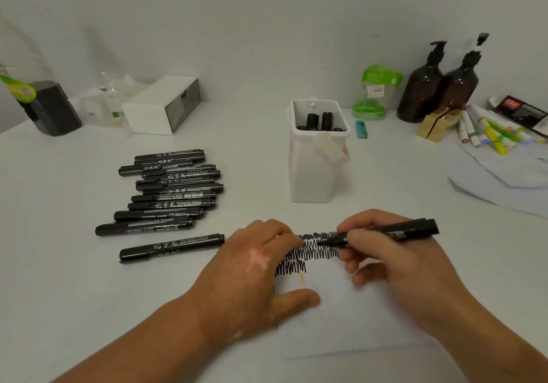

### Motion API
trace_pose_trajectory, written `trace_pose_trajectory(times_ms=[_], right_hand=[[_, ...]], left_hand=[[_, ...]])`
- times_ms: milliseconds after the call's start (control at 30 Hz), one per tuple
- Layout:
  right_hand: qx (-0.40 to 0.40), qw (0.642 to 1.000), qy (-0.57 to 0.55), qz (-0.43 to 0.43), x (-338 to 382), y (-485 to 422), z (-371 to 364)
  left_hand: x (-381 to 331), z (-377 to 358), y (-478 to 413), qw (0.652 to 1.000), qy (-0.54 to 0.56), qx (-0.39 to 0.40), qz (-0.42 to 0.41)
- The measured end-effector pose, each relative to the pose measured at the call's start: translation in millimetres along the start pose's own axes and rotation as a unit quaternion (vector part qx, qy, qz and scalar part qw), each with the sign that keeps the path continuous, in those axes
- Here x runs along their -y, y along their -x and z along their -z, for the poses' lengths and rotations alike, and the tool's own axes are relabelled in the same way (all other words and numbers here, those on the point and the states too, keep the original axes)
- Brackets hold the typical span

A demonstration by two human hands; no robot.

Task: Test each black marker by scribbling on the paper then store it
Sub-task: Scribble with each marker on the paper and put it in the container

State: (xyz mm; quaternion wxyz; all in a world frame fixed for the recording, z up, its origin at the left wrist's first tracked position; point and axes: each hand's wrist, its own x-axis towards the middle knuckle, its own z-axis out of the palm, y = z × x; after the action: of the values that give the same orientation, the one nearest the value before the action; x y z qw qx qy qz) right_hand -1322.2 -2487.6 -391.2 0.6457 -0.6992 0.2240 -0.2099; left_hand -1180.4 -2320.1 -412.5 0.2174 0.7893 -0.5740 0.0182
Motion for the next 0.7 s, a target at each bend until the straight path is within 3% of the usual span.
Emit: trace_pose_trajectory(times_ms=[233, 700], right_hand=[[-0.008, 0.984, 0.175, 0.016, -6.1, 2.8, -13.7], [0.005, 0.975, 0.223, 0.011, -8.7, 1.7, -13.8]], left_hand=[[0.1, -0.4, 1.2, 1.0, -0.006, 0.023, 0.004], [1.1, -1.5, 1.7, 0.999, 0.005, 0.034, 0.015]])
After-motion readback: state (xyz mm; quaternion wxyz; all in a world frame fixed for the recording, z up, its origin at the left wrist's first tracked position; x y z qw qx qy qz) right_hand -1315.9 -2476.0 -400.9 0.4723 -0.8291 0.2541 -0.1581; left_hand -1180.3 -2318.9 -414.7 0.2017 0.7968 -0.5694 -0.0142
